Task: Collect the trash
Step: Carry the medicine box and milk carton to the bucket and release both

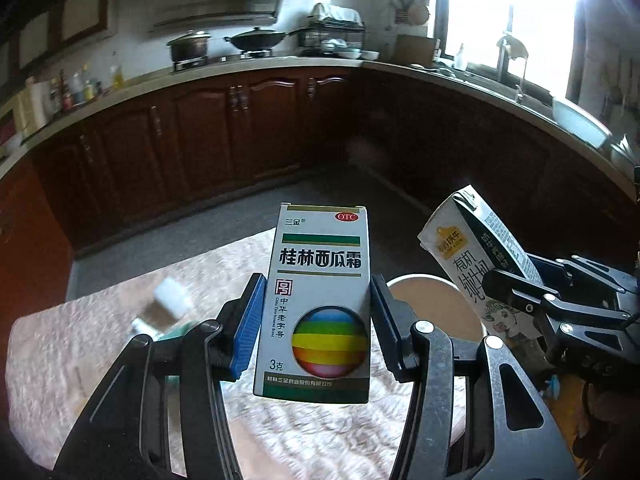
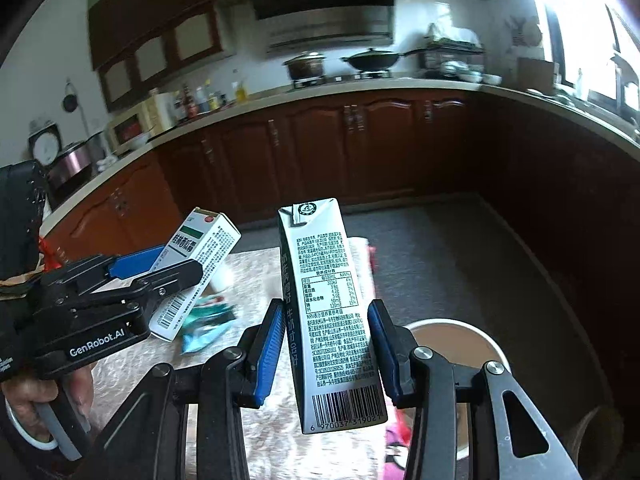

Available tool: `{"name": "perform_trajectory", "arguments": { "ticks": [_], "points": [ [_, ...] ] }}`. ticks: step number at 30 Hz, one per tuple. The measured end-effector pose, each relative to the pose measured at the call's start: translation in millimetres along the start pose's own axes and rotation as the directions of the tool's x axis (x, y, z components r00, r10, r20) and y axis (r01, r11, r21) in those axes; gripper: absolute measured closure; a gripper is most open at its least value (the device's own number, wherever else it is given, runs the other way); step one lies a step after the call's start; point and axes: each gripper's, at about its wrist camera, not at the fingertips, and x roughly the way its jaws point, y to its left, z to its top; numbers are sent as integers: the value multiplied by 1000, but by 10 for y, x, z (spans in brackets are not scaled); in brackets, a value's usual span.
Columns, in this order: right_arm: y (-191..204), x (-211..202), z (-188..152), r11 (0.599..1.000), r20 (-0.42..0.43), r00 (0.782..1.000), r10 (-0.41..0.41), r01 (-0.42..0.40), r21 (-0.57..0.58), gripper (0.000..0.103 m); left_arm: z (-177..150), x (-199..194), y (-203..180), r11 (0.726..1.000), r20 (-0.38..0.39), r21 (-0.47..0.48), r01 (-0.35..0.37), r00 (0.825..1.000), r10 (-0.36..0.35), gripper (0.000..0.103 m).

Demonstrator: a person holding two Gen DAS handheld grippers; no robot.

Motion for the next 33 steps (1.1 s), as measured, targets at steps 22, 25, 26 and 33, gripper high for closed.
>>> {"name": "perform_trajectory", "arguments": {
  "ticks": [22,25,26,33],
  "points": [
    [-883,31,-231,978,-66,992,-111,121,172,62,-32,754,-591,993,-122,31,115,986,-111,53],
    [-1021,59,-292,969,-80,990,-115,130,211,62,-90,873,-588,992,-153,12,129,980,-126,54],
    [-1030,72,-306,967,-88,989,-116,133,218,62,-110,930,-590,991,-168,3,133,977,-131,54],
    [-1194,230,-437,946,-165,975,-149,189,262,47,-188,1182,-682,987,-223,-12,163,961,-161,53]
  ]
}}
